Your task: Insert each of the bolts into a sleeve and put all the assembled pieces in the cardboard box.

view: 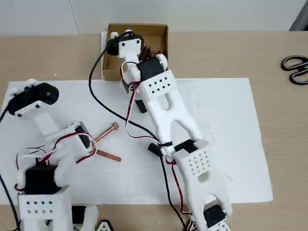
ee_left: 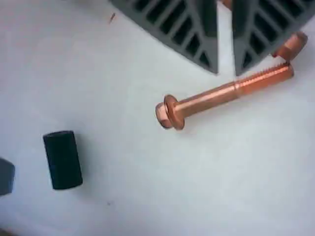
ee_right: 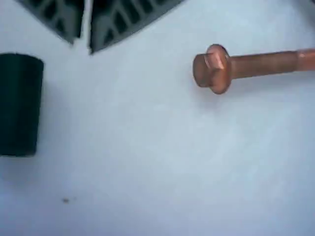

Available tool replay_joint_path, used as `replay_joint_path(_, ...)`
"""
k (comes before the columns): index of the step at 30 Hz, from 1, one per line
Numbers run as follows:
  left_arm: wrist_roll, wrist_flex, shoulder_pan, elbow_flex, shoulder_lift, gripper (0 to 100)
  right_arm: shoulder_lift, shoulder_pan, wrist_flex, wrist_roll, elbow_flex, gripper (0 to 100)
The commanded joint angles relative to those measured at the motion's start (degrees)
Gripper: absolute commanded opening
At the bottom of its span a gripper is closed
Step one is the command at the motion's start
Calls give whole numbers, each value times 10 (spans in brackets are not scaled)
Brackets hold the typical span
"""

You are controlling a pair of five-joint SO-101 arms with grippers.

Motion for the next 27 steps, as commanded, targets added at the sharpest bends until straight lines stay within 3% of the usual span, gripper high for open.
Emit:
replay_joint_path(1,-1,-28,-3,0,-4,6,-15,7,4,11,0,4)
replay_joint_path(9,-1,-47,-2,0,-4,6,30,18,-5,16,-4,21)
replay_joint_path(15,-1,-44,-2,0,-4,6,63,35,-6,12,-4,218)
replay_joint_path(22,-1,-44,-2,1,-4,6,78,36,-43,17,-4,125)
replay_joint_path(27,-1,-43,-2,1,-4,6,85,32,-50,25,-4,167)
